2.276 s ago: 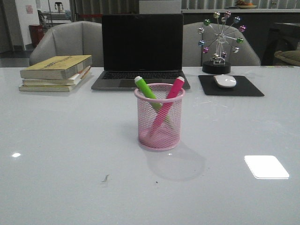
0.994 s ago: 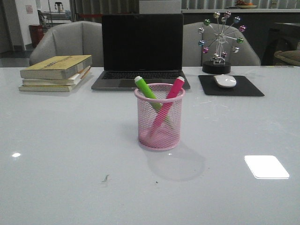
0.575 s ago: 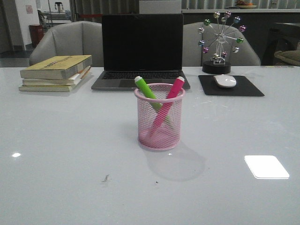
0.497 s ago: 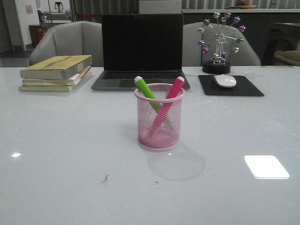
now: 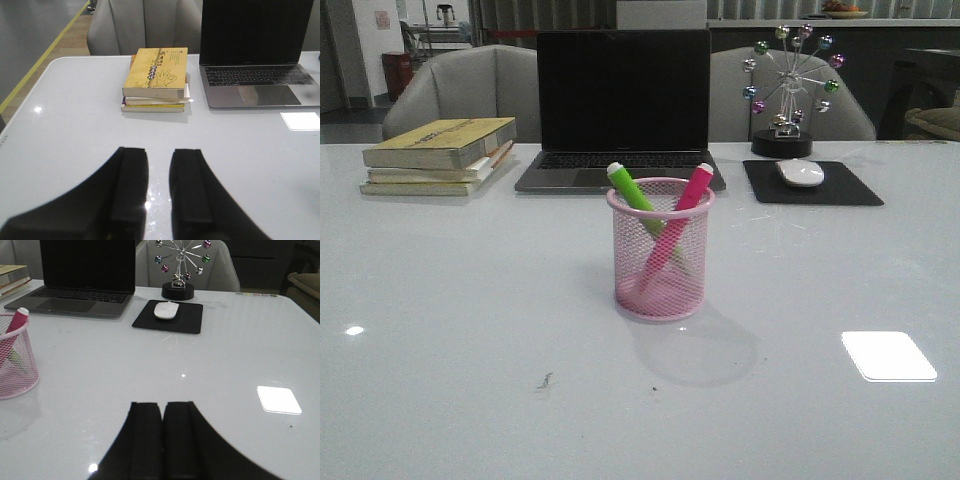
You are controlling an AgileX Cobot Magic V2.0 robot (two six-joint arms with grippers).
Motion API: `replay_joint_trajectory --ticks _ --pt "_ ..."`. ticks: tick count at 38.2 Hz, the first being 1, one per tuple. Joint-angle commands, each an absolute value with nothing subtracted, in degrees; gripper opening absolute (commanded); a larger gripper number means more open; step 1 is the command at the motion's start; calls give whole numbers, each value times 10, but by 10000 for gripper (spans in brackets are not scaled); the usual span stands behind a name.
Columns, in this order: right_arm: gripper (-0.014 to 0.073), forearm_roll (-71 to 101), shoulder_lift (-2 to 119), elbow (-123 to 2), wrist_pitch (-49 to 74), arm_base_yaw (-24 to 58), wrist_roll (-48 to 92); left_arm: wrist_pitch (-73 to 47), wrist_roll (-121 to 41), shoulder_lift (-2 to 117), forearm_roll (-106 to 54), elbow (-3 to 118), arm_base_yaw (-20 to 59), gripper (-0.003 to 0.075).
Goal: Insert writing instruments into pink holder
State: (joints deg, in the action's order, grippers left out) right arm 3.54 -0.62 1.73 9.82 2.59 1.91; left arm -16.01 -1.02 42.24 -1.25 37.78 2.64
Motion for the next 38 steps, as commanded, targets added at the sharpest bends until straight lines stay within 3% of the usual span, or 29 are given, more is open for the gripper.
replay_joint_trajectory --ticks 1,17,22,38 --pt "50 29 -17 18 49 27 18 -111 -9 420 -14 393 31 215" --pt "50 29 -17 18 49 27 18 -95 -9 270 -14 361 31 207" --pt "50 29 -17 18 49 27 18 -77 -9 182 -12 322 31 86" --pt "50 29 -17 18 49 27 18 -51 -9 -11 -12 211 31 92"
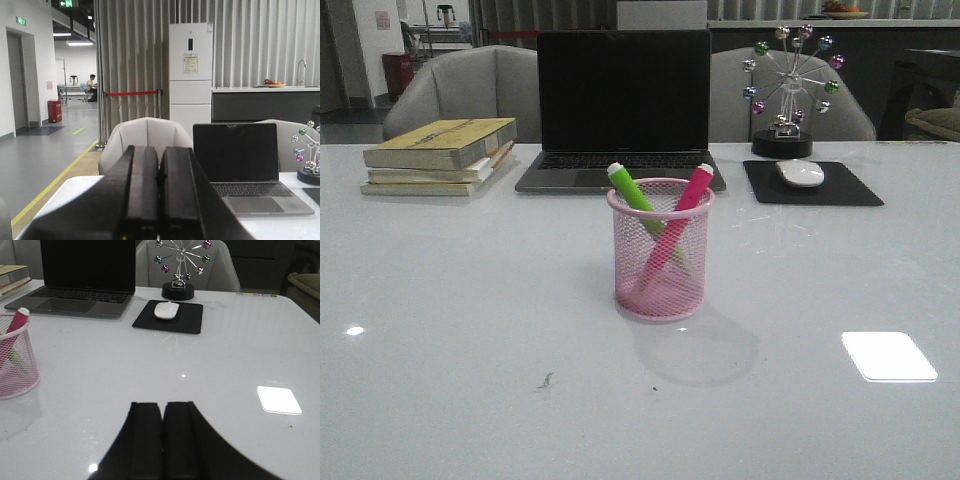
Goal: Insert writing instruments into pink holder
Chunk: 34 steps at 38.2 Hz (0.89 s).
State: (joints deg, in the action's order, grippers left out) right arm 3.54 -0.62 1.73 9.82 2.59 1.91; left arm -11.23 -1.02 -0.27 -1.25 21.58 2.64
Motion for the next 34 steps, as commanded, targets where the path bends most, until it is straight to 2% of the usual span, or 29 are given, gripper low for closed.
replay_joint_trajectory --ticks 1,34 --pt "50 29 -17 18 49 27 18 -47 -9 -17 -12 203 31 92" --pt "50 29 -17 18 50 27 18 13 -9 -16 -12 2 31 92"
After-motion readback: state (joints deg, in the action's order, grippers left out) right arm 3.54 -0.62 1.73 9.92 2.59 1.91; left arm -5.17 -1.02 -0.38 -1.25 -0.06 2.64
